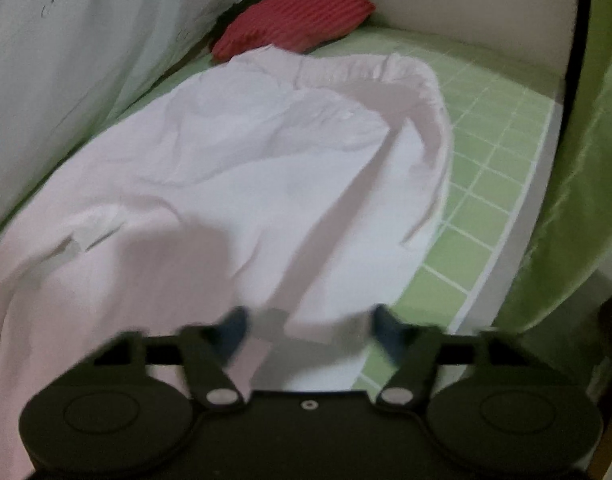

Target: Fold clothes

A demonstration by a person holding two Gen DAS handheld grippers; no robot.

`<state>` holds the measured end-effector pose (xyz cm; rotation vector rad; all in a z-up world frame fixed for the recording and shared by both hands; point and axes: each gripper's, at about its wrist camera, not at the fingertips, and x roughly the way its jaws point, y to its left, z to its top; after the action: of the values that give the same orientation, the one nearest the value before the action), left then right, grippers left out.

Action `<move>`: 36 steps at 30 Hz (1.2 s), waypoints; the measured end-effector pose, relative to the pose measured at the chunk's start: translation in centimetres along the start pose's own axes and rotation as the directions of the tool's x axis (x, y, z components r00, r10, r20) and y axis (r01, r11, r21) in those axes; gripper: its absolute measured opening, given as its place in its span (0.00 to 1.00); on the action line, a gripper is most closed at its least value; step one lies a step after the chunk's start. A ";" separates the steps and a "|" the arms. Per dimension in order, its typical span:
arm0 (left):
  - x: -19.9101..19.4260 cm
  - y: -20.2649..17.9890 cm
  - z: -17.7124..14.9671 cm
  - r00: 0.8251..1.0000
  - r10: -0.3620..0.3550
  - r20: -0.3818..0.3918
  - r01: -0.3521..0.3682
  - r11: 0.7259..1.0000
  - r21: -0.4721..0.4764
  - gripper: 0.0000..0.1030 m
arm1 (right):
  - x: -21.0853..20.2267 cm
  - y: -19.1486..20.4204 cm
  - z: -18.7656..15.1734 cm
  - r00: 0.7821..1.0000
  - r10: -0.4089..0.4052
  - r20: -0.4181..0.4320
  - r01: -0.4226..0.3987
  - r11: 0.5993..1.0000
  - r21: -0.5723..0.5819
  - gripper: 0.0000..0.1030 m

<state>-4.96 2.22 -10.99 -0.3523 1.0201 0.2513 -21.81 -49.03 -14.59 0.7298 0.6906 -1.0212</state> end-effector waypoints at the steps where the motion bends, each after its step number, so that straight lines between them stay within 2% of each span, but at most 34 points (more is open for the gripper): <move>1: 0.4 0.5 0.2 1.000 0.003 -0.008 -0.003 1.000 -0.013 0.83 | -0.2 -0.2 0.0 1.000 0.002 0.000 -0.002 1.000 0.009 0.45; 4: 1.4 2.0 0.7 0.999 0.010 -0.033 -0.012 0.999 -0.049 0.75 | -0.7 -0.7 0.2 1.000 0.017 0.002 -0.017 0.999 0.033 0.33; 6: 1.9 2.5 0.7 0.999 0.006 -0.045 -0.009 0.998 -0.066 0.70 | -0.9 -0.8 0.4 1.000 0.018 0.003 -0.018 0.999 0.033 0.28; 7: 2.1 2.6 0.6 0.999 0.007 -0.049 -0.010 0.997 -0.071 0.64 | -0.8 -0.7 0.5 1.000 0.017 0.004 -0.017 0.999 0.032 0.26; 12: 2.5 2.2 0.5 0.999 -0.002 -0.044 0.000 0.999 -0.044 0.40 | -0.9 -0.4 0.6 1.000 0.007 0.009 -0.007 1.000 0.028 0.25; 14: 2.5 1.9 0.6 0.999 -0.013 -0.042 0.012 1.000 -0.029 0.19 | -1.0 -0.3 0.6 1.000 0.003 0.011 -0.003 1.000 0.030 0.25; 17: 2.5 1.6 1.1 0.999 -0.039 -0.027 0.038 0.999 -0.022 0.05 | -1.0 -0.2 0.5 1.000 -0.001 0.013 0.001 0.999 0.035 0.25; 20: 2.1 1.7 1.8 0.997 -0.073 0.012 0.073 0.996 -0.049 0.05 | -1.1 -0.3 0.5 1.000 0.005 0.017 -0.006 0.999 0.050 0.26; 22: 2.3 1.8 2.1 0.996 -0.090 0.009 0.090 0.993 -0.076 0.06 | -1.1 -0.5 0.5 1.000 0.012 0.016 -0.013 0.998 0.060 0.29; 25: 3.0 2.2 2.2 0.996 -0.089 -0.024 0.086 0.989 -0.118 0.09 | -0.9 -1.0 0.4 1.000 0.029 0.006 -0.029 0.993 0.111 0.41; 27: 3.2 2.3 1.9 0.996 -0.079 -0.037 0.074 0.990 -0.118 0.16 | -0.9 -1.1 0.4 0.999 0.042 0.004 -0.042 0.989 0.139 0.47; 31: 3.2 2.1 1.4 0.996 -0.076 -0.054 0.070 0.991 -0.110 0.36 | -0.6 -0.7 0.4 0.999 0.053 -0.002 -0.053 0.990 0.130 0.61; 34: 3.4 2.0 1.1 0.994 -0.090 -0.062 0.081 0.988 -0.131 0.37 | -0.1 -0.7 0.5 0.997 0.076 -0.010 -0.073 0.986 0.150 0.72; 36: 3.3 1.8 1.0 0.994 -0.095 -0.054 0.087 0.987 -0.132 0.34 | 0.1 -1.0 0.6 0.996 0.092 -0.014 -0.087 0.979 0.182 0.76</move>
<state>-3.13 4.42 -13.69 -0.5255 1.0466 0.2261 -22.57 -49.92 -14.52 0.9242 0.5837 -1.0029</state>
